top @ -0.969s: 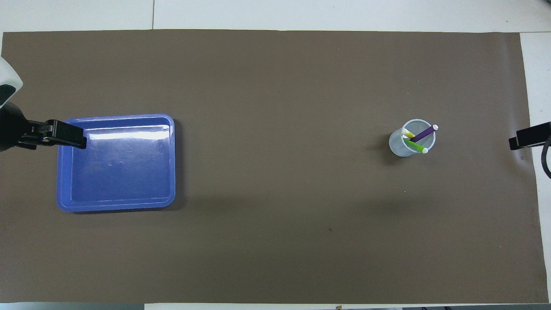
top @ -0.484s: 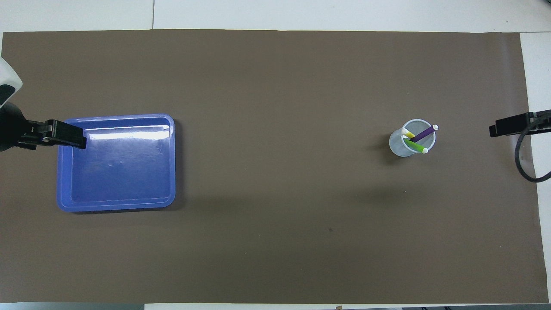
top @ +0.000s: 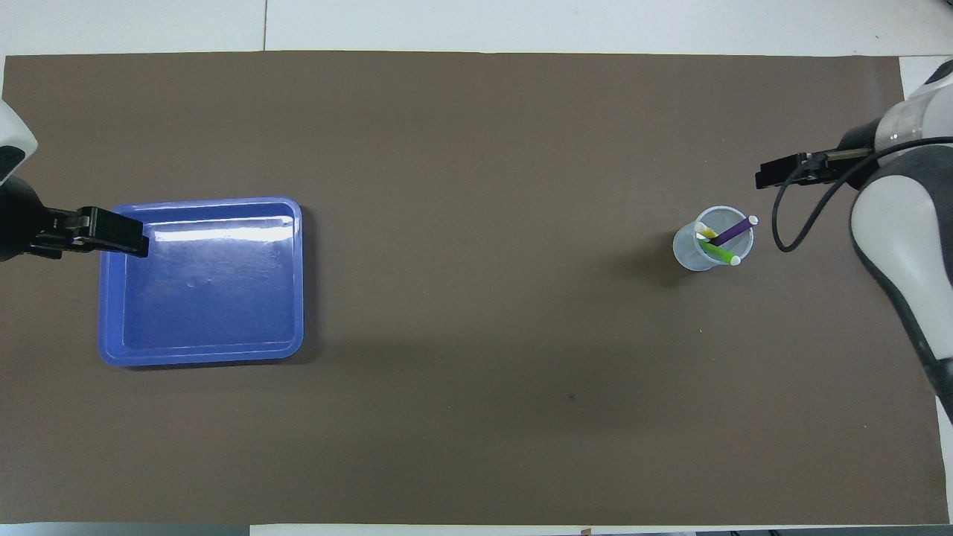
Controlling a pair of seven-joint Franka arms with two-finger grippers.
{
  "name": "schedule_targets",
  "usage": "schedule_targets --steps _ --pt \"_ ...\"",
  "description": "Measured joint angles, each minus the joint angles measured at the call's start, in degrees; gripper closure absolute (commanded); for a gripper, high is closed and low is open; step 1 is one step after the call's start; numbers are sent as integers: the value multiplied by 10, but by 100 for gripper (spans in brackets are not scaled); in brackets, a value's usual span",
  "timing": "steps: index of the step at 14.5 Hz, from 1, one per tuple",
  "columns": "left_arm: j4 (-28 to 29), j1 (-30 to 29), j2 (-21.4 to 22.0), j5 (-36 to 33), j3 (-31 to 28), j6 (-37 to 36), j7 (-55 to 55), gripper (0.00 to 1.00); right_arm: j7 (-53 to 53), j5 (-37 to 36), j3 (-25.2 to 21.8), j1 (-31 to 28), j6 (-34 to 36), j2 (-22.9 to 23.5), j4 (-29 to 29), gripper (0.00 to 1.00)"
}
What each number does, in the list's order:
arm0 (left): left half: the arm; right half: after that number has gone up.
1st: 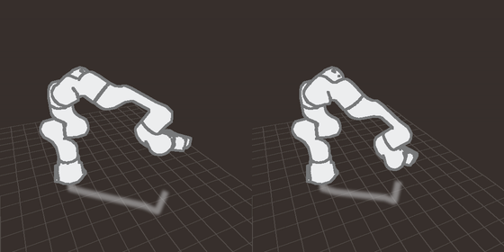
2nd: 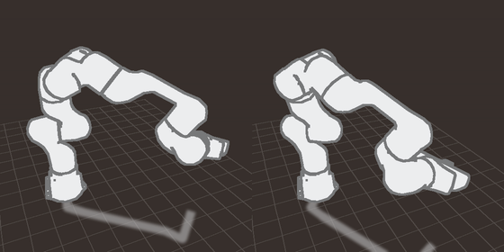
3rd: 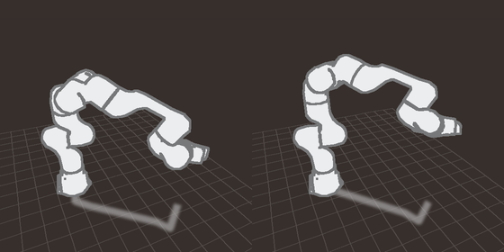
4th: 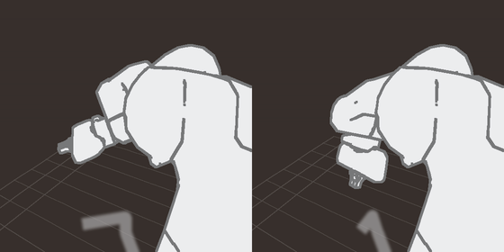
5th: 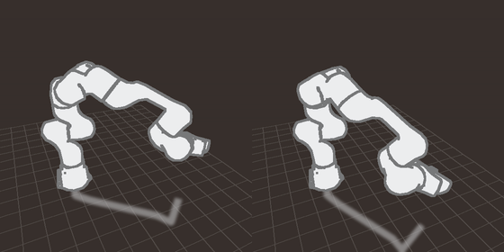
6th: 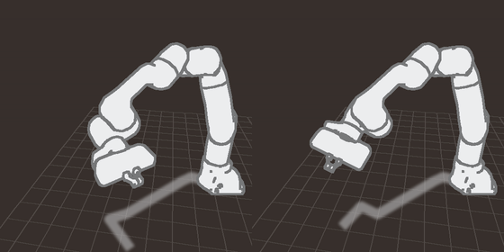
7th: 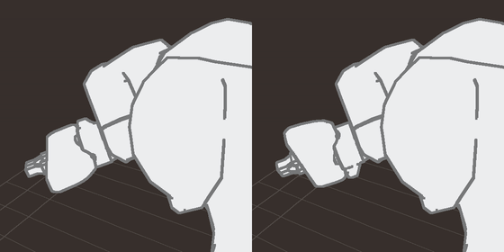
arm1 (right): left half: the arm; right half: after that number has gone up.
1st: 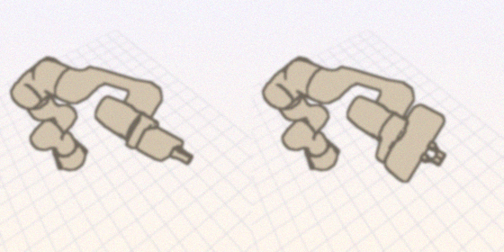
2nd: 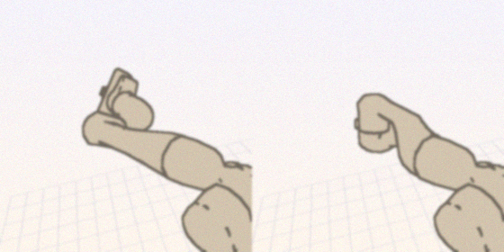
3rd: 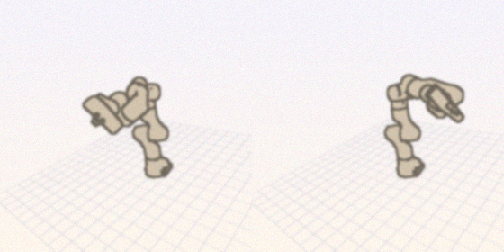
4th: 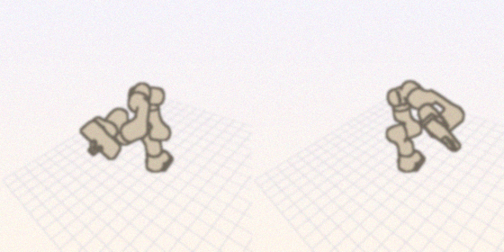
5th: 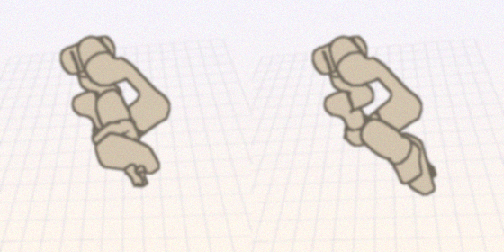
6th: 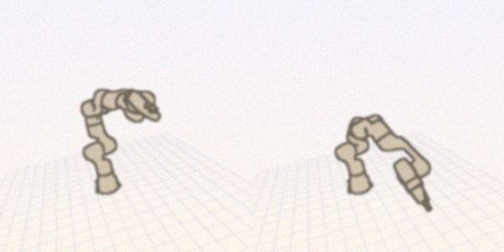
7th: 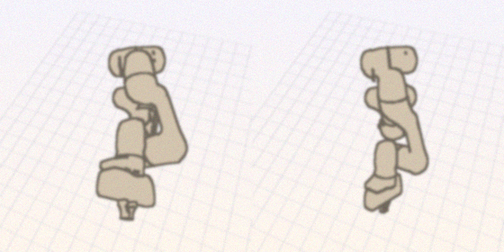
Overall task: Right arm passes pens to left for tray arrangement
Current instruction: 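Lower the right gripper into the cup and grasp the purple pen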
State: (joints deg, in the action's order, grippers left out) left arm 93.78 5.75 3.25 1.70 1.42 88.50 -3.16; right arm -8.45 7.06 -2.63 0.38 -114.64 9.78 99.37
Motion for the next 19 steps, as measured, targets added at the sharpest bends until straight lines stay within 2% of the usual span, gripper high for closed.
schedule_targets --steps 5,7,8,9,14,16,19 --pt "0 0 0 0 -1 0 -1 0 23 1 1 2 -16 40 -2 0" --pt "0 -1 0 0 -2 0 -1 0 24 4 0 -2 -15 50 -1 20" --pt "0 -1 0 0 -3 -1 -1 0 24 6 -1 -3 -13 53 2 27" --pt "1 -1 0 0 -4 -1 -1 0 24 7 -1 -3 -12 56 5 29" --pt "5 -1 2 0 -4 -4 -2 0 24 18 -2 -15 -14 56 37 32" --pt "8 -1 4 0 -4 -5 -14 0 24 21 -2 -19 -14 54 46 38" --pt "13 -1 6 0 -5 -5 -34 0 24 24 -2 -20 -5 48 55 38"
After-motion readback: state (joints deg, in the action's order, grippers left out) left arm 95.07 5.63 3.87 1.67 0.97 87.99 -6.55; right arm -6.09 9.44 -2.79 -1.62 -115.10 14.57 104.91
